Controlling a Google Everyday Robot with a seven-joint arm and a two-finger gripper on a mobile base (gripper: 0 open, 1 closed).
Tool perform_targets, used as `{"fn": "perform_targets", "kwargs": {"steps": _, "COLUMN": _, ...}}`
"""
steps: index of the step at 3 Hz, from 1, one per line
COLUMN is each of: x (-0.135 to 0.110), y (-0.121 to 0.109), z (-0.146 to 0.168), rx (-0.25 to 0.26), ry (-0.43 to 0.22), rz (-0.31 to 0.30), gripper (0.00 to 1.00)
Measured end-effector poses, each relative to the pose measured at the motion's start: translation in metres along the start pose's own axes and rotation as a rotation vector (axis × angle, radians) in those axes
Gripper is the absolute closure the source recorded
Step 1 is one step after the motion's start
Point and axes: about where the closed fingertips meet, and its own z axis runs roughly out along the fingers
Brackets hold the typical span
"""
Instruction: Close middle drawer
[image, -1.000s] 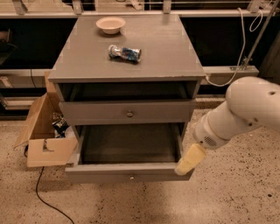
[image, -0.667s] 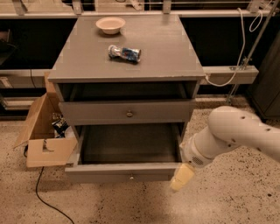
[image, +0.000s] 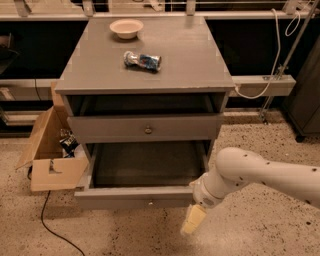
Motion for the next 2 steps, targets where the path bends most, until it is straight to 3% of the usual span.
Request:
{"fn": "perform_targets", "kwargs": {"steps": 1, "x": 0.011, "y": -0.01, "z": 0.059, "rx": -0.036, "ry": 0.005, "rz": 0.003, "gripper": 0.26}}
{"fn": "perform_targets", "kwargs": {"steps": 2, "x": 0.022, "y": -0.028, "z": 0.096, "rx": -0.041, "ry": -0.004, "rz": 0.046, "gripper": 0.5}}
